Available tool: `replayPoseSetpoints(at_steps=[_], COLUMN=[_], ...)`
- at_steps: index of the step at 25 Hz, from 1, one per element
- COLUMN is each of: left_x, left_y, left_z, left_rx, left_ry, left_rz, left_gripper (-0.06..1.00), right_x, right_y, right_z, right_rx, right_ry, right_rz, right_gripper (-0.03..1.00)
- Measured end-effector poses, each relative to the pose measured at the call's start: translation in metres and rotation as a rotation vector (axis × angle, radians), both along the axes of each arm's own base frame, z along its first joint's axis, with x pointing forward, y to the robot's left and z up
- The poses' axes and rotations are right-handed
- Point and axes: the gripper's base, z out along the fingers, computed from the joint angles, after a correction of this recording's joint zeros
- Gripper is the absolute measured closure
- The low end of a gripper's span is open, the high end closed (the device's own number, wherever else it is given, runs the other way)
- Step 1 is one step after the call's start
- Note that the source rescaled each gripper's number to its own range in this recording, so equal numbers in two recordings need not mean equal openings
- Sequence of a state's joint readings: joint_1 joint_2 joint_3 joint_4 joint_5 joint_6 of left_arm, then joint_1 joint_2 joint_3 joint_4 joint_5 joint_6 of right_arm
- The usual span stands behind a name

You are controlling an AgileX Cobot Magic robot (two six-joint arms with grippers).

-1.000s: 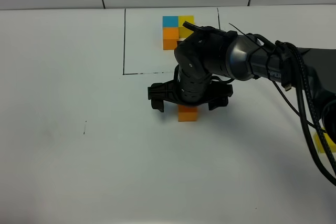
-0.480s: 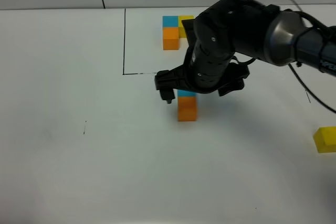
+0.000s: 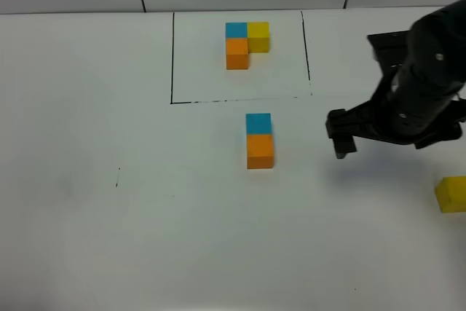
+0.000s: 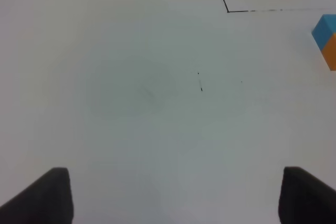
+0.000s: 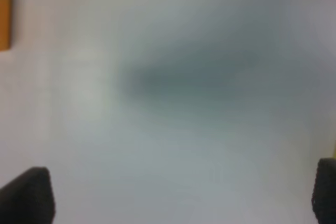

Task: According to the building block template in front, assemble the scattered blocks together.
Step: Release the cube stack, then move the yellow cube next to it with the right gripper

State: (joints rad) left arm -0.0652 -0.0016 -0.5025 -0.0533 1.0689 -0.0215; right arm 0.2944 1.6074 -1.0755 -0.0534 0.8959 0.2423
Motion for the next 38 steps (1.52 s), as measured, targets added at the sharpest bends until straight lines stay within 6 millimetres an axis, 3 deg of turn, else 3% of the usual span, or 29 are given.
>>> replayPoseSetpoints(at_steps=[6,12,23,31,38], left_x=[0.0,0.0,0.0,0.0,0.0], left_y=[0.0,0.0,0.0,0.0,0.0], left_z=[0.0,0.0,0.0,0.0,0.0], left_rx=[0.0,0.0,0.0,0.0,0.0], left_ry=[0.0,0.0,0.0,0.0,0.0], left_rz=[0.0,0.0,0.0,0.0,0.0], left_gripper=[0.25,0.25,0.26,0.26,0.26], right_x=[-0.026,-0.041,-0.035,-0.026,-0.022], right_y=[-0.054,-0.095,-0.116,-0.121,-0.124], right_z=[0.005,-0.013,-0.041,-0.069,-0.081], right_rx=[-0.037,-0.031,0.039,0.049,0.047], right_ry=[-0.006,0.049,0.061,0.118,0.129], right_rz=[-0.047,-0.12,-0.153,-0.155,-0.144], right_gripper=[-0.02,-0.02,-0.02,-0.02,-0.01])
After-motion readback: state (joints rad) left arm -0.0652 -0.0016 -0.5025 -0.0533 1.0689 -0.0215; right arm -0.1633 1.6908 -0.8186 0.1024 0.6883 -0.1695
